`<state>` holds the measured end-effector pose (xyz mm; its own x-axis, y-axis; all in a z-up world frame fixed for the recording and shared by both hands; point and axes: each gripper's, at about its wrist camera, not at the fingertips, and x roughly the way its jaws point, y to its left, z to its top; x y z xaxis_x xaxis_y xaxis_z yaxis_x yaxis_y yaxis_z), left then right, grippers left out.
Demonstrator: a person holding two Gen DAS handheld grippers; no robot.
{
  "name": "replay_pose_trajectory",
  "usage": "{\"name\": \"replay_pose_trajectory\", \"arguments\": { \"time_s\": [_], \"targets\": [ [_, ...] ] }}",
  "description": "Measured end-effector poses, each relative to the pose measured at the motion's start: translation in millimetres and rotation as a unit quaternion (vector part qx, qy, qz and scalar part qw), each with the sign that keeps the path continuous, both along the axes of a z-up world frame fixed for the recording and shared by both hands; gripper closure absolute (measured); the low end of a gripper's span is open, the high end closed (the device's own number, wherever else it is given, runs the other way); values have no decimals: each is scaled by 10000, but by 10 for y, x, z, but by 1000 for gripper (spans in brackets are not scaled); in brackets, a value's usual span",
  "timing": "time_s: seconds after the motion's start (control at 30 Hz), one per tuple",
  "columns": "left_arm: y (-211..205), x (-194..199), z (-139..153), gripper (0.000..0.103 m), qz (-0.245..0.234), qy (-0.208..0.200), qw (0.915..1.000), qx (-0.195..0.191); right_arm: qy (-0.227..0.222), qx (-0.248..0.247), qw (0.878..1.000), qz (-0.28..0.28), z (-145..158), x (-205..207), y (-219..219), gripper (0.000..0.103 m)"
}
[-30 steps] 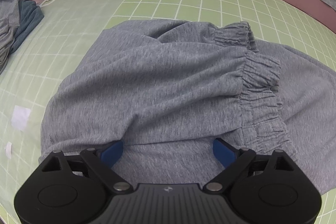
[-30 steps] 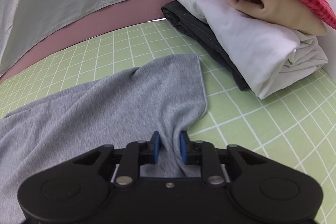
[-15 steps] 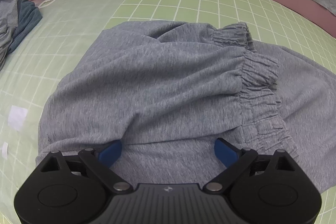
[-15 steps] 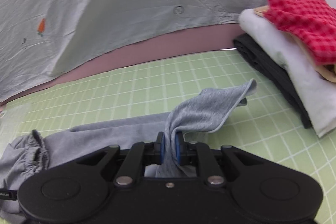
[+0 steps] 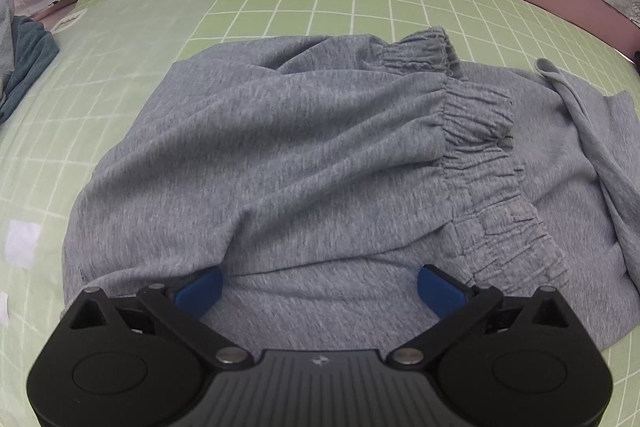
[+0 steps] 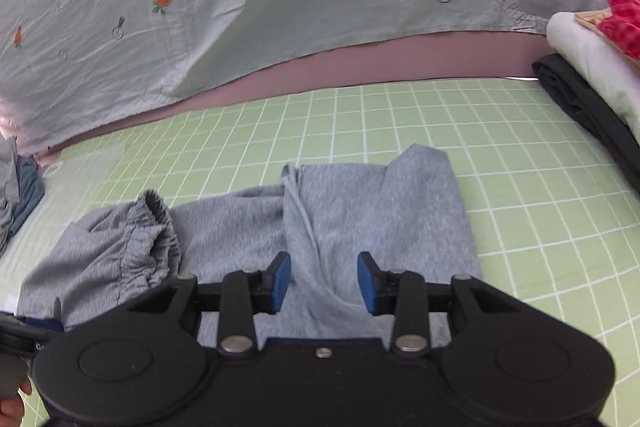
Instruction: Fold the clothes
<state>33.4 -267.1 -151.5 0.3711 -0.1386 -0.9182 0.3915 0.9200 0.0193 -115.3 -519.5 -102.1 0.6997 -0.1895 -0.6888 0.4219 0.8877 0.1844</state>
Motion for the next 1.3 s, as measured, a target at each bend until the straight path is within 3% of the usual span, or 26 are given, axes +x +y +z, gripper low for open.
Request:
{"name": "replay_pose_trajectory", "arguments": {
  "time_s": [0.23,0.4,0.53,0.63,0.73,0.93,1.1,1.2,1.3],
  "targets": [
    [48,-48,128,5,163,-47,9998,-142,460,138,9958,-786,-244,-166,-300,77],
    [99,-169,460,5,124,-585,9981,-158,174,1144,9884,-985,-339,-383,-239,81],
    [203,-216,580,5,125,-612,9975,-319,-88,1637,9839,-714,-364,-373,36,81],
    [306,-278,603,5,44,-648,9973,-333,-125,1724,9848,-198,-333,-265,357,81],
    [451,-319,593,5,39,-618,9977,-291,-225,1803,9833,-41,-292,-233,516,80],
    [700,-254,654,5,168,-676,9971,-292,-718,1525,9839,-593,-82,-313,411,70],
    [814,-149,690,5,182,-728,9967,-309,-298,949,9918,-798,-146,-58,350,65],
    [830,-68,677,5,170,-729,9968,-291,-158,700,9952,-670,-192,176,408,50],
    [829,22,648,5,182,-709,9970,-272,81,328,9988,-344,-243,449,494,50]
  ]
}}
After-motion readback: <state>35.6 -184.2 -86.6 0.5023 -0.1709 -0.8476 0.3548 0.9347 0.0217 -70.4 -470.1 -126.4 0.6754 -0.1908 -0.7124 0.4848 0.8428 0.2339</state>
